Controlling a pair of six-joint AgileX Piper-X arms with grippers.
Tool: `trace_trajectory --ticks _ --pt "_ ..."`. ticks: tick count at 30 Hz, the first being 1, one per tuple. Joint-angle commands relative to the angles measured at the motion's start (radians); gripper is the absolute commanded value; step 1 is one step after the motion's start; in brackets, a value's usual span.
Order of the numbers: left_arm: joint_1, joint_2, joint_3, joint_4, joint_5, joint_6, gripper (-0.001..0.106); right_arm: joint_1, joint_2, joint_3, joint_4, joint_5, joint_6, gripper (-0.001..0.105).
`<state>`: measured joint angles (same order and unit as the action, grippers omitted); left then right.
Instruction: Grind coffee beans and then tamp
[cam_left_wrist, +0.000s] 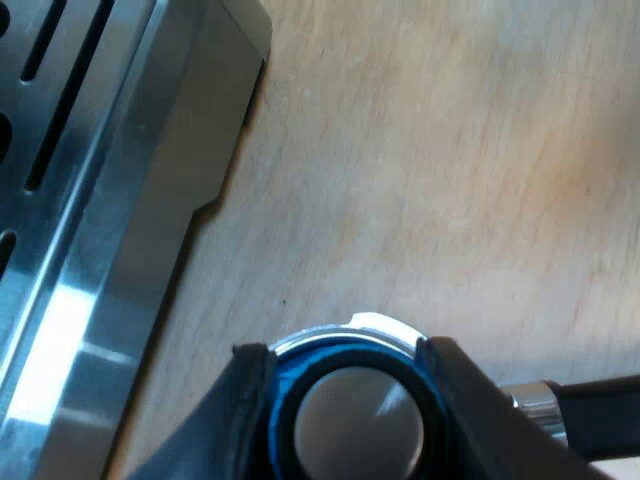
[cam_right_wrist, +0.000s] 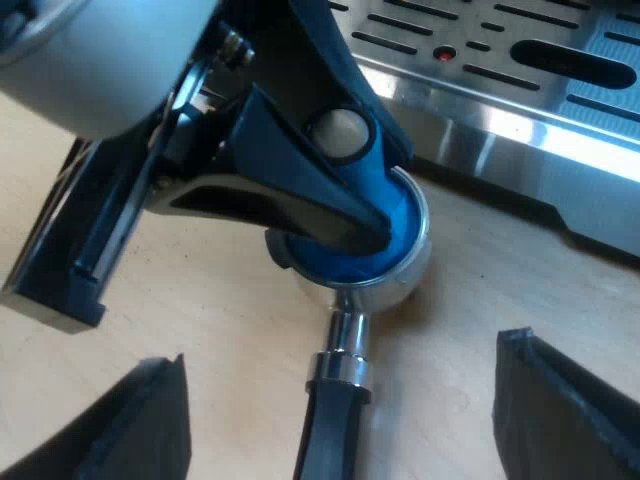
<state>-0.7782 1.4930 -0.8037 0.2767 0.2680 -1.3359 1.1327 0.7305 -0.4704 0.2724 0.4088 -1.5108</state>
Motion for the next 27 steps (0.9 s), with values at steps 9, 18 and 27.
trace_trajectory --ticks 9,18,27 --pt "-0.002 0.025 0.007 0.039 -0.003 -0.022 0.001 -0.002 -0.001 0.000 0.000 -0.002 -0.011 0.065" --pt "-0.002 0.025 0.007 0.062 -0.003 -0.022 0.001 -0.002 -0.001 0.000 0.000 -0.002 -0.011 0.065" --pt "-0.002 -0.035 0.004 0.057 -0.003 -0.031 0.001 -0.002 -0.001 0.000 0.000 -0.002 -0.011 0.065"
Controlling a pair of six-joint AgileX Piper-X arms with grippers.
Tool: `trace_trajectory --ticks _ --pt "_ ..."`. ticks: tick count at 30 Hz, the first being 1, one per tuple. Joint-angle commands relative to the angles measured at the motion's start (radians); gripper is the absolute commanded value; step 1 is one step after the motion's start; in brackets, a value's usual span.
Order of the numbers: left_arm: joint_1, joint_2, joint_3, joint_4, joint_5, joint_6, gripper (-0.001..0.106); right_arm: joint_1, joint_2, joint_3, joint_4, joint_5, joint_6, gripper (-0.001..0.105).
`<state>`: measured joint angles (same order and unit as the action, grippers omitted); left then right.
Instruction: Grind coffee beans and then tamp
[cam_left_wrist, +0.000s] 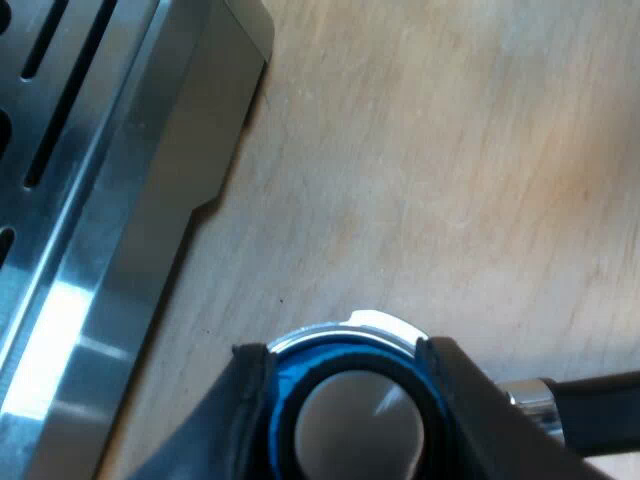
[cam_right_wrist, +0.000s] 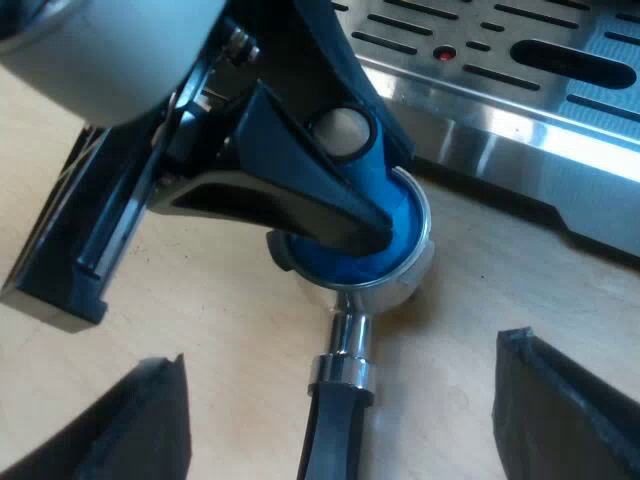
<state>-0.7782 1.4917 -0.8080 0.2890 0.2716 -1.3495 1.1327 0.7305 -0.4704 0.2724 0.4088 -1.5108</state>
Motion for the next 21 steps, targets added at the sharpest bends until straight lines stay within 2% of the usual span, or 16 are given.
trace_trajectory --ticks 1,13,21 --pt "-0.002 -0.046 0.009 0.043 -0.006 -0.017 0.001 -0.002 -0.001 0.000 0.000 -0.002 -0.011 0.065" --pt "-0.002 -0.235 0.009 -0.033 -0.006 -0.023 0.001 -0.002 -0.001 0.000 -0.017 -0.002 -0.011 0.065" --pt "-0.002 -0.360 0.009 0.006 -0.078 -0.033 0.001 -0.002 -0.001 0.000 -0.072 -0.002 -0.011 0.065"
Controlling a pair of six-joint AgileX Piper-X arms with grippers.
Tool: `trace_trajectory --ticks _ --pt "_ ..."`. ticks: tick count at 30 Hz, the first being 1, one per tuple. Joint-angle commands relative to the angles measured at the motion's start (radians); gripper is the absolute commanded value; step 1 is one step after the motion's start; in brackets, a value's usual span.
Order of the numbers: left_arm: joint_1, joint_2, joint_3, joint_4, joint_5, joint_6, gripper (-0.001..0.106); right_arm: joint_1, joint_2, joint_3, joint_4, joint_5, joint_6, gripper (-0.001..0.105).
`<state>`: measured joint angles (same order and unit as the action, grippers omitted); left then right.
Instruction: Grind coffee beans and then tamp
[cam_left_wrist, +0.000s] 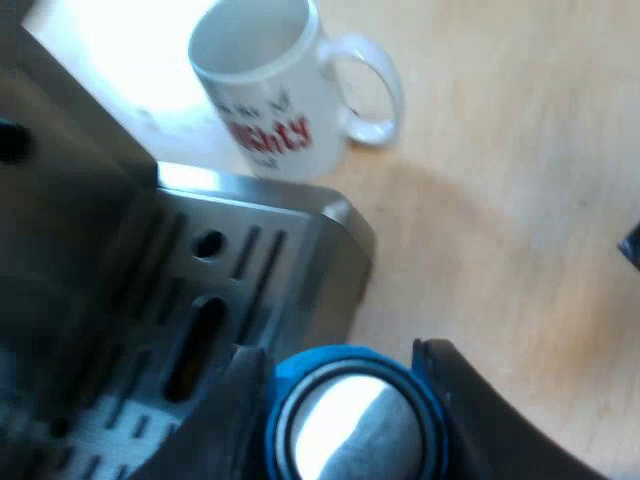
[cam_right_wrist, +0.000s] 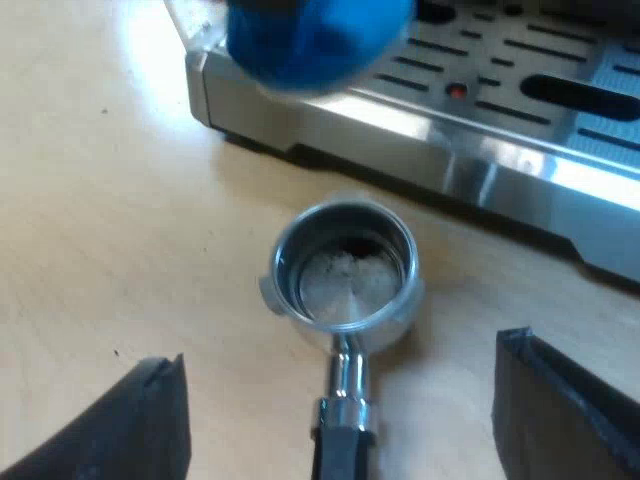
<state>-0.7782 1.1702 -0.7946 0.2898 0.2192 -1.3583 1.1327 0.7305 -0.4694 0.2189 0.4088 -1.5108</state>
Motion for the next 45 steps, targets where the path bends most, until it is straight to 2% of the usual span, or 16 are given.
trace_trajectory --ticks 1,5,7,8,11,14,21,27,32,43,45 --pt "0.003 -0.055 -0.005 0.015 -0.028 -0.042 0.001 -0.002 -0.001 -0.001 -0.031 -0.002 -0.011 0.065" --pt "0.055 -0.086 -0.005 0.069 -0.026 -0.101 0.001 0.001 -0.001 -0.001 -0.081 -0.015 -0.042 0.065" --pt "0.093 -0.087 -0.005 0.099 -0.019 -0.104 0.001 0.005 -0.001 -0.001 -0.091 -0.024 -0.057 0.065" --pt "0.116 -0.087 -0.005 0.121 -0.020 -0.104 0.001 0.022 -0.001 -0.001 -0.123 -0.032 -0.105 0.065" --pt "0.169 -0.087 -0.005 0.166 -0.020 -0.100 0.001 0.069 -0.001 -0.001 -0.166 -0.032 -0.188 0.065" --pt "0.203 -0.087 -0.005 0.184 -0.020 -0.095 0.001 0.111 -0.001 -0.001 -0.179 -0.032 -0.223 0.065" --pt "0.233 -0.084 0.053 0.178 -0.020 -0.072 0.001 0.164 -0.001 -0.001 -0.179 -0.027 -0.220 0.065" --pt "0.233 -0.084 0.166 0.140 -0.020 -0.072 0.001 0.164 -0.001 -0.001 -0.179 -0.024 -0.221 0.065" --pt "0.233 -0.081 0.262 0.062 -0.025 -0.072 0.001 0.164 -0.001 -0.001 -0.179 -0.024 -0.221 0.065" --pt "0.233 0.057 0.279 0.001 -0.028 -0.075 0.001 0.164 -0.001 -0.001 -0.179 -0.024 -0.221 0.065" --pt "0.233 0.091 0.279 -0.027 -0.028 -0.092 0.001 0.164 -0.001 -0.001 -0.179 -0.024 -0.218 0.065"
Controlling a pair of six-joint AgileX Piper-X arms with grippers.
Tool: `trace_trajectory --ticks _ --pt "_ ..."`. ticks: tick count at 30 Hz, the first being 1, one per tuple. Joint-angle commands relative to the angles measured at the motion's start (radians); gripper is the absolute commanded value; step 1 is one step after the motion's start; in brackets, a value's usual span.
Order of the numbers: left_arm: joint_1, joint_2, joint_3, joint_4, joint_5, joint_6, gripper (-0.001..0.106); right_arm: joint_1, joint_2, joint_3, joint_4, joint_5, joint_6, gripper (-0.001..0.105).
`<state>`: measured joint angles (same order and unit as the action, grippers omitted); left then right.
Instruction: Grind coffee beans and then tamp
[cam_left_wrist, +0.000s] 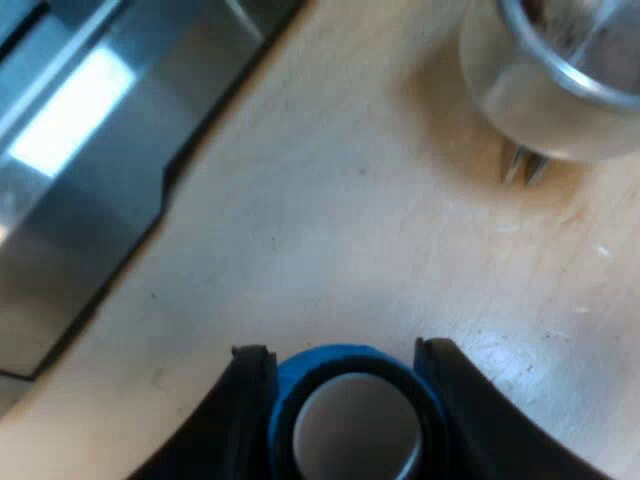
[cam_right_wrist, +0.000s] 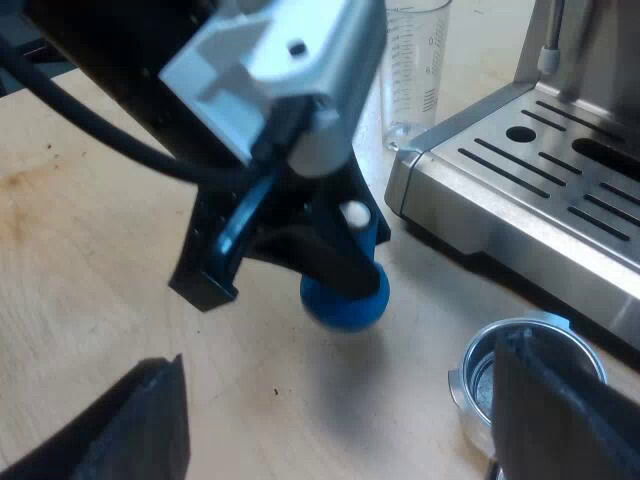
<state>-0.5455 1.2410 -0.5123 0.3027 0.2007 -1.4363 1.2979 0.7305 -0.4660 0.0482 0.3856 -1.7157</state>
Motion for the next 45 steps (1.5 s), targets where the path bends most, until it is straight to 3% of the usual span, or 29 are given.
trace_trajectory --ticks 1,12,15,20,26,36,45 --pt "0.000 0.027 -0.003 -0.049 -0.010 -0.026 0.001 -0.001 -0.001 -0.005 -0.008 0.000 -0.013 0.065" --pt "0.000 0.046 -0.003 -0.089 -0.010 -0.049 0.002 -0.001 -0.001 -0.005 -0.008 0.000 -0.013 0.065" --pt "0.000 0.046 -0.003 -0.092 -0.010 -0.049 0.012 -0.001 -0.001 -0.005 -0.008 0.000 -0.013 0.065" --pt "0.000 0.046 -0.003 -0.092 -0.010 -0.049 0.042 -0.001 -0.001 -0.005 -0.008 0.000 -0.013 0.065" --pt "0.000 0.046 -0.003 -0.092 -0.010 -0.049 0.056 -0.001 -0.001 -0.005 -0.008 0.000 -0.009 0.065" --pt "0.000 0.017 -0.006 -0.078 -0.015 -0.049 0.059 -0.001 -0.001 -0.005 -0.008 0.000 -0.009 0.065" --pt "0.000 -0.238 -0.006 0.021 -0.092 -0.049 0.059 -0.001 -0.001 -0.008 -0.008 0.000 0.059 0.065"
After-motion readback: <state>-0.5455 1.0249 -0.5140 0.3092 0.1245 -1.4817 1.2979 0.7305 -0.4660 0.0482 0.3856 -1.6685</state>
